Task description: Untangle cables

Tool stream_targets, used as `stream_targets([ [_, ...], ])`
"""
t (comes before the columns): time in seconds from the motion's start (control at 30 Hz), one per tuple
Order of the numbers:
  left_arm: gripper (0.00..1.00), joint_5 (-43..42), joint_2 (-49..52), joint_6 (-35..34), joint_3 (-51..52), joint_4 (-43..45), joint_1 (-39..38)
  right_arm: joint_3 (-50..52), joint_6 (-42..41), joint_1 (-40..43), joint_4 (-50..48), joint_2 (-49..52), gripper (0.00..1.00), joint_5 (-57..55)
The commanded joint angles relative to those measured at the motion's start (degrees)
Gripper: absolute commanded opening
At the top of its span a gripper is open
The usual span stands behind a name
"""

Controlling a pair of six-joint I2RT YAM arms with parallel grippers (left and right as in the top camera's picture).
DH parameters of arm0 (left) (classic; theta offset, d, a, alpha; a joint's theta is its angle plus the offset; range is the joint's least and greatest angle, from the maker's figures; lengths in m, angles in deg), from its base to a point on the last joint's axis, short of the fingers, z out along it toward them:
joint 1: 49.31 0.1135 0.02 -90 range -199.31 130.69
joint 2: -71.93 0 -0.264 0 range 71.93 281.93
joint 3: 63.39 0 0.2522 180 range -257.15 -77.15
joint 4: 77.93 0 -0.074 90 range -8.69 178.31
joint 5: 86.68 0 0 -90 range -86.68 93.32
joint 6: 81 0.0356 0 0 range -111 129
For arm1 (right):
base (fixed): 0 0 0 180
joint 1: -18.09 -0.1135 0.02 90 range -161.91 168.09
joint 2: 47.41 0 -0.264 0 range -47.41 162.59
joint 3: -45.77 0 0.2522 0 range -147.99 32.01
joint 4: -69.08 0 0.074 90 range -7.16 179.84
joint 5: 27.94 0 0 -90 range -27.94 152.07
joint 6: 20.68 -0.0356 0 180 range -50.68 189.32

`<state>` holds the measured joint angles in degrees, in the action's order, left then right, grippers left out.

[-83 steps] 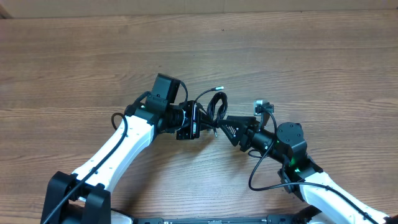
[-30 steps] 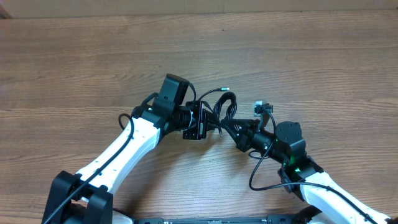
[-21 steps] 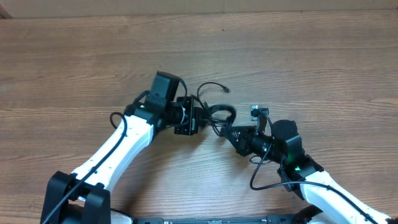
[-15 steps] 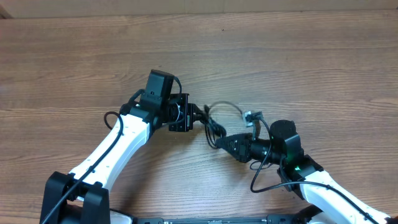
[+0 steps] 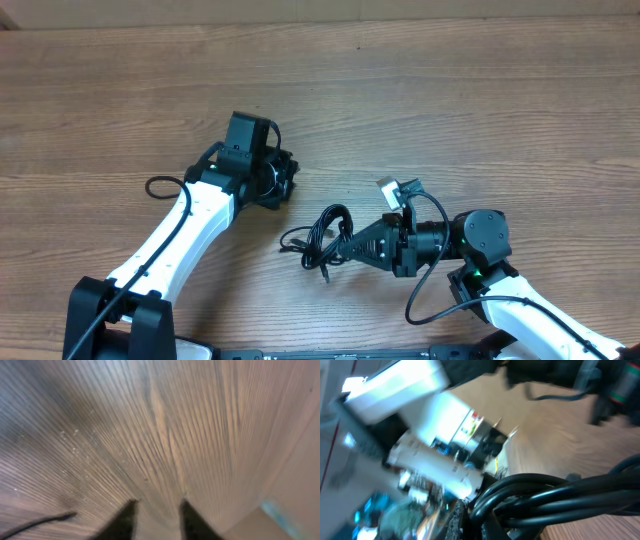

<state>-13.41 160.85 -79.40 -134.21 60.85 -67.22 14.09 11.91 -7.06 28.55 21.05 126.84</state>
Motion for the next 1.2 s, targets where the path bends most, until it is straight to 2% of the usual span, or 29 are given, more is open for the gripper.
stream_targets([
  [0.0, 0.72, -5.7, -0.9, 29.6, -1.2, 0.7, 0.0, -0.5, 1.2, 0.0, 6.1, -0.2, 0.04, -13.3],
  [0.03, 1.00, -7.6, -0.9, 35.9, -1.2, 0.7, 0.4, -0.5, 1.5, 0.0, 11.4, -0.2, 0.04, -21.7],
  [0.1, 1.00, -10.7, -0.9, 38.8, -1.2, 0.7, 1.6, -0.5, 1.2, 0.0, 15.5, -0.2, 0.04, -30.3],
  [0.2, 1.00, -22.5, -0.9, 38.2, -1.2, 2.0, 4.9, -0.5, -5.1, 0.0, 16.7, -0.2, 0.04, -40.9],
  [0.3, 1.00, -29.0, -0.9, 31.8, -1.2, 1.9, 6.1, -0.5, -10.2, 0.0, 16.7, -0.2, 0.04, -46.5],
  [0.4, 1.00, -29.4, -0.9, 24.7, -1.2, 1.5, 4.3, -0.5, -16.9, 0.0, 16.7, -0.2, 0.04, -48.7],
  [0.5, 0.99, -27.3, -0.9, 12.1, -1.2, 1.5, 0.2, -0.5, -23.3, 0.0, 16.6, -0.2, 0.04, -47.9],
  [0.63, 1.00, -21.9, -0.8, -0.6, -1.2, 1.1, -3.0, -0.5, -25.1, 0.0, 14.9, -0.2, 0.04, -44.7],
  [0.87, 1.00, -20.2, 1.4, -10.1, -1.2, 1.2, -5.9, -0.5, -27.7, 0.0, 12.6, -0.2, 0.04, -42.4],
  [0.9, 0.97, -20.2, 1.9, -11.6, -1.2, 1.5, -5.9, -0.5, -27.7, 0.0, 12.6, -0.2, 0.04, -42.0],
  [0.97, 0.70, -20.2, 2.8, -13.4, -1.2, 3.0, -5.9, -0.5, -27.7, 0.0, 12.6, -0.2, 0.04, -40.9],
  [1.03, 0.39, -20.3, 4.2, -14.5, -1.2, 6.7, -5.9, -0.5, -27.7, 0.0, 12.6, -0.2, 0.04, -39.5],
  [1.07, 0.29, -20.3, 4.6, -14.5, -1.2, 8.1, -5.9, -0.5, -27.7, 0.0, 12.6, -0.2, 0.04, -39.1],
  [1.13, 0.18, -20.0, 5.1, -14.5, -1.2, 9.3, -5.7, -0.5, -27.7, 0.0, 12.6, -0.2, 0.04, -38.2],
  [1.17, 0.17, -19.0, 5.4, -14.4, -1.2, 9.5, -5.4, -0.5, -27.7, 0.0, 12.9, -0.2, 0.04, -37.6],
])
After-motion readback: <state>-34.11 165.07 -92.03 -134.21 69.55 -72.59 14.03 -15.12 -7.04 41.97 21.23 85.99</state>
